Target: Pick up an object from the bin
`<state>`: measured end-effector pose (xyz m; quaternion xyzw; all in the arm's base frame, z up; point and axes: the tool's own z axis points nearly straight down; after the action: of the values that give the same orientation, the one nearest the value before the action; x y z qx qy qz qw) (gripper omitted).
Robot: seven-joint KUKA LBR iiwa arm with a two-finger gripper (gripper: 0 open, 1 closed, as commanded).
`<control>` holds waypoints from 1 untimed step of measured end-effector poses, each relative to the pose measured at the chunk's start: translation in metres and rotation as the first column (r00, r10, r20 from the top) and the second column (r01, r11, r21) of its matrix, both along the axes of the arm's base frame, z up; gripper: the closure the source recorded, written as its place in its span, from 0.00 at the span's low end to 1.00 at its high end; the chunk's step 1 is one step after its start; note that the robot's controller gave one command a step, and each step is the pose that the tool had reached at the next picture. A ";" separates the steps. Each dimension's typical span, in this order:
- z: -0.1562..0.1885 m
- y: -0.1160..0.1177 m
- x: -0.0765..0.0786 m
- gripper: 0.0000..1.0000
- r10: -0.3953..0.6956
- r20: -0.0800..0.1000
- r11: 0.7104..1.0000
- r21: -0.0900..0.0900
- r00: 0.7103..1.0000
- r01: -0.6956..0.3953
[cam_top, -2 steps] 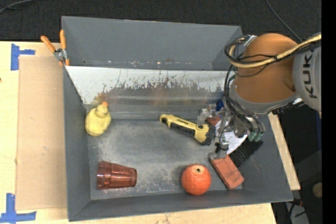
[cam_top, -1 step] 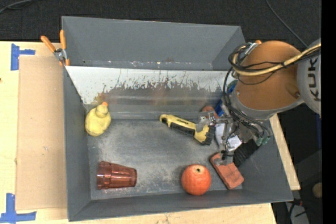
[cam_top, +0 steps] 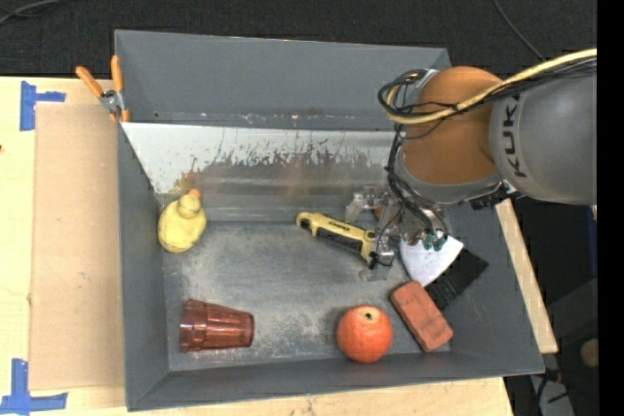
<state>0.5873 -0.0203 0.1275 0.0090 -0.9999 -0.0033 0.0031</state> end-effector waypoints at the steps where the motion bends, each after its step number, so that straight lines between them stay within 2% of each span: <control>1: -0.003 -0.016 0.005 0.00 -0.013 -0.005 1.000 -0.001 1.000 0.013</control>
Offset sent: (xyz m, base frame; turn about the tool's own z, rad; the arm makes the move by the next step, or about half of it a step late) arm 0.0208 -0.0427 -0.0575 0.2050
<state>0.5922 -0.0363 0.1247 0.0023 -1.0000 -0.0031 0.0057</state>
